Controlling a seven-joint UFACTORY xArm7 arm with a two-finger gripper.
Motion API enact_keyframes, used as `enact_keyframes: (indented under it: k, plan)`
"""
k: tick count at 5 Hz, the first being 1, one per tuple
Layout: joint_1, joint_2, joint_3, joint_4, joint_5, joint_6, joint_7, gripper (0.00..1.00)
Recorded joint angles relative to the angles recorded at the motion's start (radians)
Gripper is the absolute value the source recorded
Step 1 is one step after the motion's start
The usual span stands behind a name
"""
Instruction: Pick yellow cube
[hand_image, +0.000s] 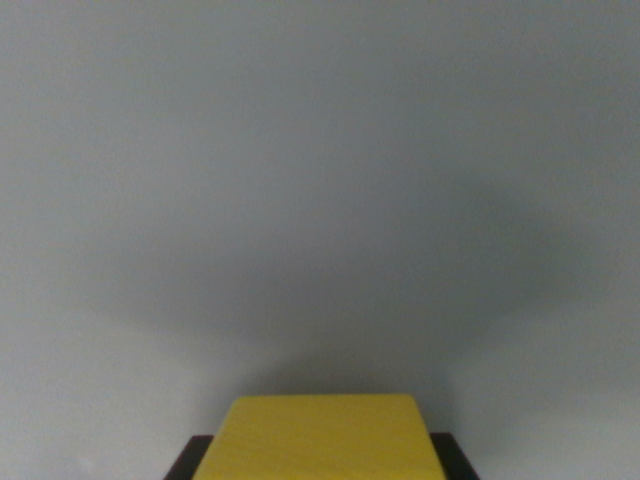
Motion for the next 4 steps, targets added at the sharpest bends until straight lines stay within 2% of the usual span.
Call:
enact_keyframes:
  k: [3, 4]
  plan:
    - [0.0002, -0.009, 0.000, 0.012, -0.0007, 0.020, 0.001, 1.00]
    - [0.0004, -0.020, 0.000, 0.026, -0.0016, 0.046, 0.001, 1.00]
